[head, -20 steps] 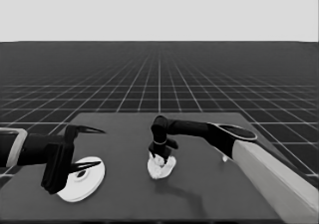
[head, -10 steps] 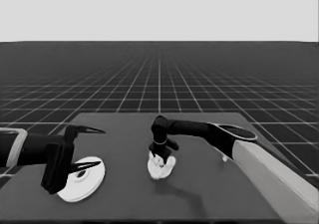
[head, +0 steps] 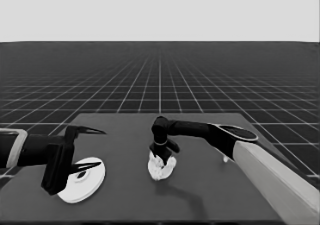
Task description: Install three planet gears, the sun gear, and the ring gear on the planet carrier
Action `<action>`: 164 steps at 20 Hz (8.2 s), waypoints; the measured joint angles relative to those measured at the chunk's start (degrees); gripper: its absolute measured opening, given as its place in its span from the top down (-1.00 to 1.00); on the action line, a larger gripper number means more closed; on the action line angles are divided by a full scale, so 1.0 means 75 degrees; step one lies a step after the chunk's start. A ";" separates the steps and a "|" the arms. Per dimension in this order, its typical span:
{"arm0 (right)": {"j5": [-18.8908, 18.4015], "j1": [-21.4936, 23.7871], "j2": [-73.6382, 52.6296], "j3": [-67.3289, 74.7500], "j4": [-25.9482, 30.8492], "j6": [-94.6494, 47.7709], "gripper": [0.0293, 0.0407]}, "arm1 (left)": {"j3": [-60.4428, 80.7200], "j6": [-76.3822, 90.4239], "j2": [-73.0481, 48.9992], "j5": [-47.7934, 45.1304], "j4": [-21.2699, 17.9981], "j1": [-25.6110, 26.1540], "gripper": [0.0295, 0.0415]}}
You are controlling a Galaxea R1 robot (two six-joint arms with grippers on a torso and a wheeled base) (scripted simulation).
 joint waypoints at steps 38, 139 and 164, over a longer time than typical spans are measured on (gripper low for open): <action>0.0001 0.0001 0.0000 0.0000 -0.0001 0.2354 -0.61 | 0.0000 0.0000 0.0000 0.0000 0.0000 0.0000 -0.49; 0.2440 -0.1895 -1.0143 1.0693 -0.3237 -1.3286 -0.61 | -1.0326 -1.1495 1.0193 0.6366 -0.0574 0.3230 0.12; 0.2440 -0.1895 -1.0143 1.0693 -0.3237 -1.3286 -0.61 | -1.0327 -0.9829 1.0192 0.6366 -0.0574 0.3231 0.12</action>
